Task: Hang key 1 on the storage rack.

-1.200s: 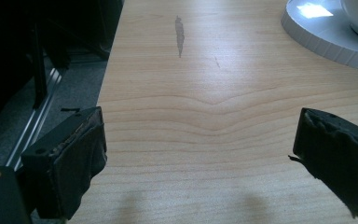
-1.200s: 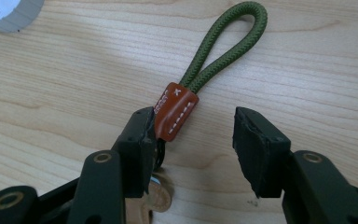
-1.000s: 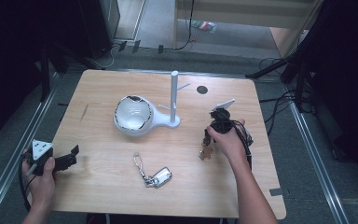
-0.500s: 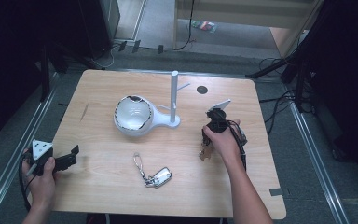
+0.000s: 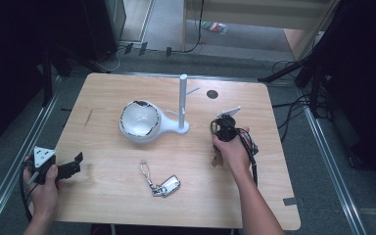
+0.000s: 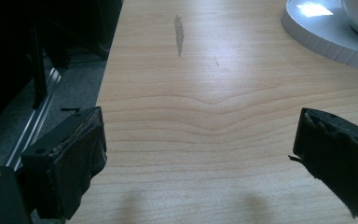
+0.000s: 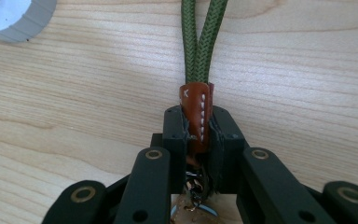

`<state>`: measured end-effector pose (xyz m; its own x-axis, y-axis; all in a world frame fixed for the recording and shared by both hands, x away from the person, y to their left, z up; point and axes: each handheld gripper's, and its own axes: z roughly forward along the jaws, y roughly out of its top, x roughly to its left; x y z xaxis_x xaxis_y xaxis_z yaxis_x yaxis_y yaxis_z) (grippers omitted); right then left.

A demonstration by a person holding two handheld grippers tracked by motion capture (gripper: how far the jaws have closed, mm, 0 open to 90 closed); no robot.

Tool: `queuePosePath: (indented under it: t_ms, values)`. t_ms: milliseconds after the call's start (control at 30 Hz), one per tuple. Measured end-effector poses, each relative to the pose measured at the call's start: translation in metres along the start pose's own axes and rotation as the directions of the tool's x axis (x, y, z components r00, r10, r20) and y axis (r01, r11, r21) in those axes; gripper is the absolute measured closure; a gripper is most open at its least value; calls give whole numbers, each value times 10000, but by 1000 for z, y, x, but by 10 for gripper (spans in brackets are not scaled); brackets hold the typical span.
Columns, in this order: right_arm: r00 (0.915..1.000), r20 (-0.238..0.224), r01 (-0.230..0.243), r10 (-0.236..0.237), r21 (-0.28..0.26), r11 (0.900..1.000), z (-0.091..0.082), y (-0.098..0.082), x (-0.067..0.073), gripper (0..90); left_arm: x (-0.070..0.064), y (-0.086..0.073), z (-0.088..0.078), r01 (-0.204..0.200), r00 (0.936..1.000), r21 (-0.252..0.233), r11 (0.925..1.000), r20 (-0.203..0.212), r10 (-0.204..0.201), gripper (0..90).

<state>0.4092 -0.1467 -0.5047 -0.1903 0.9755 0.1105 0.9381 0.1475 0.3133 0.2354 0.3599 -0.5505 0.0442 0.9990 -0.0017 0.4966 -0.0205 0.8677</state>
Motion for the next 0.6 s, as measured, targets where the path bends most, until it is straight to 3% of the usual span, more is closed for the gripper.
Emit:
queuePosePath:
  t_ms: [333,500,600]
  values:
    - [9986,367,437,-393,-1270,9909,-12,-8,5,800,0,0,0,8,10000,3,10000,-39,-8,28]
    - [9963,501,798,-702,-2253,9710,-23,-11,9,800,0,0,0,1,10000,7,10000,-49,-1,28]
    - [9955,577,893,-756,-2941,9516,-30,-14,11,800,0,0,0,0,10000,6,10000,-50,0,28]
